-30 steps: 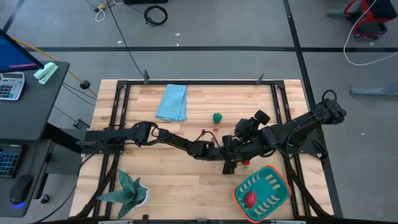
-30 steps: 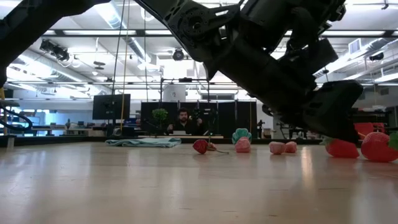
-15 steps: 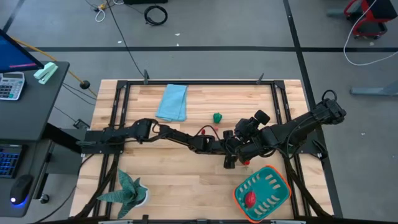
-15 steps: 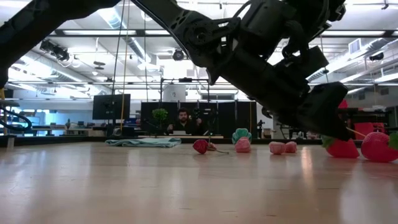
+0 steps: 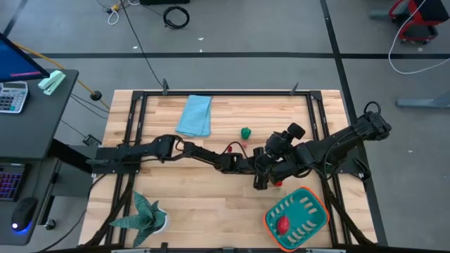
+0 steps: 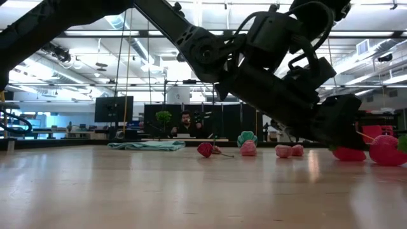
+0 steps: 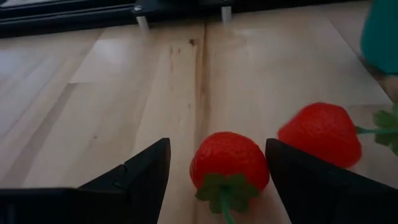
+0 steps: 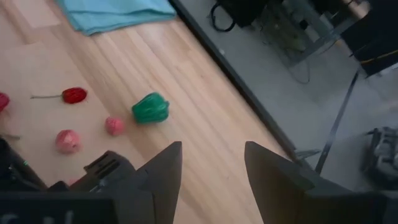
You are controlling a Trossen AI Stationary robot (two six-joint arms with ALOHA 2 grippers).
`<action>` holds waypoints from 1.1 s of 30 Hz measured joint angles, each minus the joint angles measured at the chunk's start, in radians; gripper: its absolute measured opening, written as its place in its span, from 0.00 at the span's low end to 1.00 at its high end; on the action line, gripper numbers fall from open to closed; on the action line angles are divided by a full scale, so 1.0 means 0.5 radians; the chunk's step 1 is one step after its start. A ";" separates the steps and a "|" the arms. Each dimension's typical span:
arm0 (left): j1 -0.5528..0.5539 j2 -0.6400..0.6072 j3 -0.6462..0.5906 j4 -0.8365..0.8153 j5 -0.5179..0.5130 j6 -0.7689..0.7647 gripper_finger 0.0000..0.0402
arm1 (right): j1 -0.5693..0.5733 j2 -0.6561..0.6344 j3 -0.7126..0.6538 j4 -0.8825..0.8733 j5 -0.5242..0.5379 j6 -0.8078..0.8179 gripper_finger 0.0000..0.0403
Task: Pick and placing Produce into tupperware
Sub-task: Put the red strawberry into the blue basket
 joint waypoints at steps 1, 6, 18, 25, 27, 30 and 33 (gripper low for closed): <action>0.005 0.000 0.000 0.002 -0.002 -0.003 0.67 | 0.000 0.000 0.000 0.001 0.028 -0.003 0.46; 0.011 0.028 0.000 -0.020 0.060 -0.106 0.66 | 0.000 0.000 0.000 0.000 0.183 -0.007 0.46; 0.009 0.027 0.001 0.013 0.065 -0.157 0.50 | 0.000 0.000 0.000 -0.044 0.414 -0.006 0.45; 0.002 0.010 0.001 -0.008 0.065 -0.159 0.49 | 0.012 -0.006 0.000 -0.296 0.408 0.086 0.45; -0.009 -0.003 0.001 -0.013 0.059 -0.156 0.51 | 0.017 -0.030 0.000 -0.415 0.407 0.196 0.44; -0.035 -0.055 0.000 -0.022 0.017 -0.152 0.49 | 0.031 -0.092 0.000 -0.540 0.380 0.353 0.43; -0.059 -0.136 0.004 -0.102 -0.011 -0.121 0.47 | 0.042 -0.221 0.000 -0.534 0.371 0.325 0.41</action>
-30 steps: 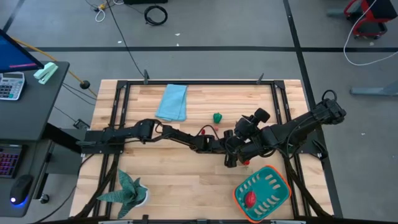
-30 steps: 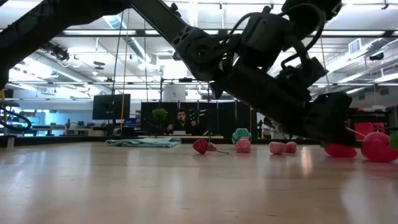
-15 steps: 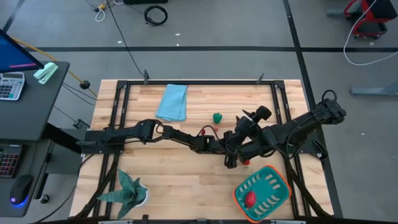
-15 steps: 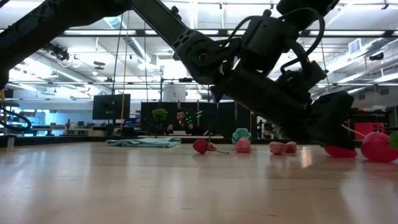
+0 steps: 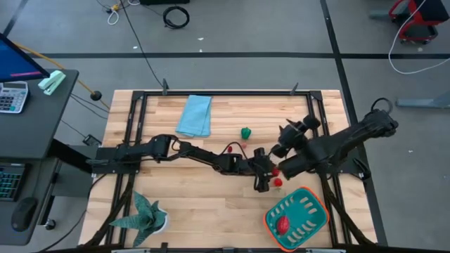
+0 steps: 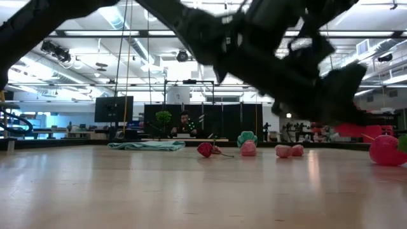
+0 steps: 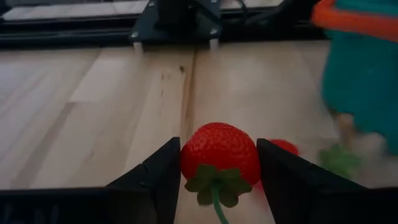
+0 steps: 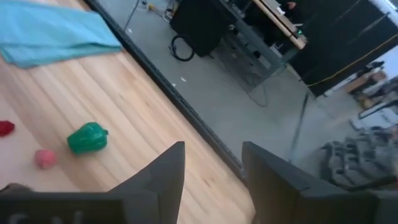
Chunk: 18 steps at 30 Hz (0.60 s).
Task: Pick and placing Produce into tupperware
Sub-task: Put the red strawberry into the blue basket
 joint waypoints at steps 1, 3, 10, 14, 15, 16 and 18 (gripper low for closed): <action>-0.009 -0.031 -0.001 -0.066 -0.014 0.007 0.47 | 0.006 -0.049 0.000 -0.003 -0.002 0.002 0.41; -0.030 -0.083 -0.001 -0.138 -0.064 0.017 0.47 | 0.018 -0.147 0.000 0.002 -0.004 0.007 0.40; -0.129 -0.234 -0.001 -0.207 -0.194 0.019 0.50 | 0.070 -0.498 0.000 0.001 -0.137 0.140 0.39; -0.222 -0.243 -0.001 -0.142 -0.186 0.018 0.47 | 0.070 -0.625 0.000 0.001 -0.259 0.201 0.39; -0.248 -0.240 -0.002 -0.114 -0.185 0.019 0.47 | 0.069 -0.643 0.000 0.001 -0.272 0.203 0.39; -0.275 -0.240 -0.002 -0.108 -0.182 0.019 0.47 | 0.069 -0.655 0.000 0.001 -0.275 0.203 0.39; -0.328 -0.240 -0.002 -0.108 -0.182 0.021 0.49 | 0.069 -0.669 0.000 0.001 -0.275 0.203 0.38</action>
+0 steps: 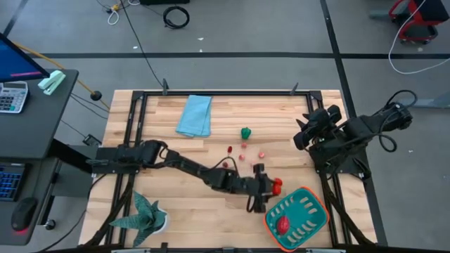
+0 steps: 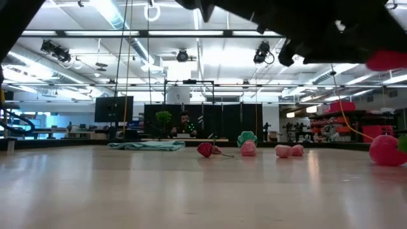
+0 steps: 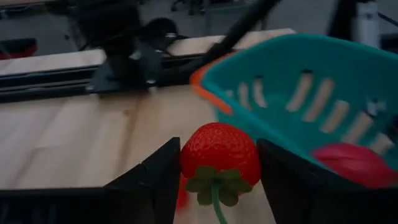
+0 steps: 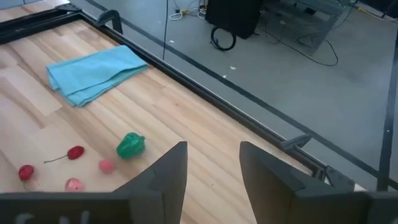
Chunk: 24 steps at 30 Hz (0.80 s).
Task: Pick and placing Produce into tupperware
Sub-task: Put the red strawberry into the blue basket
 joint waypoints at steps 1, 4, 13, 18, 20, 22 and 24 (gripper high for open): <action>-0.026 0.000 0.000 -0.002 -0.001 0.011 0.49 | 0.000 0.000 0.000 0.001 0.000 0.000 0.38; -0.108 0.001 0.000 0.081 -0.005 0.149 0.49 | 0.000 0.005 0.000 0.001 0.000 0.000 0.38; -0.165 0.002 0.000 0.160 0.199 0.206 0.51 | 0.000 0.046 0.000 0.003 0.003 0.010 0.38; -0.131 0.002 0.000 0.163 0.375 0.091 0.49 | -0.002 0.070 0.000 0.003 0.013 0.013 0.38; -0.128 0.002 0.000 0.170 0.386 0.055 0.48 | -0.002 0.085 0.000 0.003 0.013 0.013 0.38; -0.126 0.003 0.000 0.188 0.387 0.049 0.48 | -0.002 0.098 0.000 0.003 0.013 0.016 0.38; -0.125 0.004 0.006 0.204 0.387 0.049 0.49 | -0.002 0.111 0.000 0.003 0.013 0.016 0.38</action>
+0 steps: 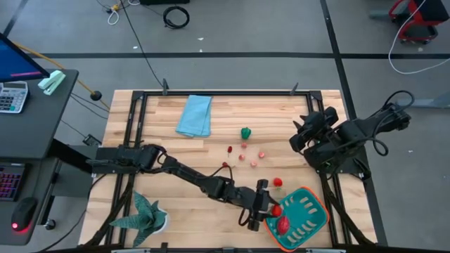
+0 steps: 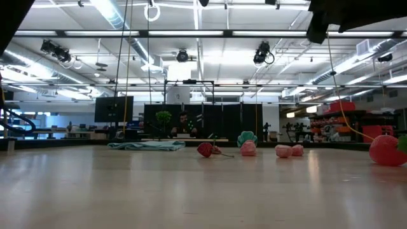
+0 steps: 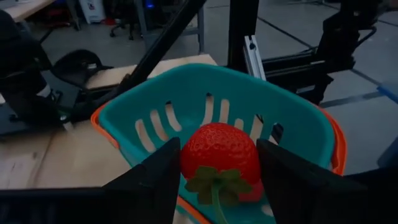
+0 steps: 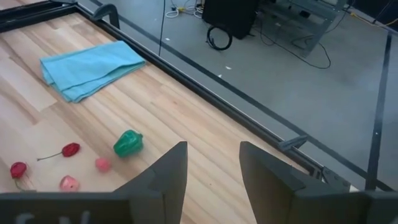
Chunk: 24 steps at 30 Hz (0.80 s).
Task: Pick and placing Produce into tupperware
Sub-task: Put the red strawberry into the blue basket
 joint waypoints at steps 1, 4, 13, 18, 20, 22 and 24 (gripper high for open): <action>0.000 0.003 0.022 -0.012 0.000 0.000 0.50 | 0.000 0.006 0.000 0.001 -0.001 0.000 0.38; -0.007 0.018 0.101 -0.019 0.000 0.008 0.50 | 0.000 0.015 0.000 0.001 -0.001 0.000 0.38; -0.008 0.285 0.635 -0.400 0.015 0.093 0.51 | -0.005 0.013 0.000 0.000 -0.001 -0.001 0.38; -0.022 0.411 0.879 -0.612 0.015 0.118 0.50 | -0.005 0.015 0.000 0.000 -0.001 -0.001 0.38; -0.024 0.444 0.941 -0.698 0.014 0.107 0.49 | -0.005 0.015 0.000 0.001 -0.002 0.000 0.38; -0.026 0.449 0.949 -0.819 0.012 0.095 0.49 | -0.005 0.015 0.000 0.000 -0.002 0.000 0.38; -0.026 0.452 0.934 -0.890 0.011 0.093 0.50 | -0.005 0.015 0.000 0.001 -0.002 0.000 0.38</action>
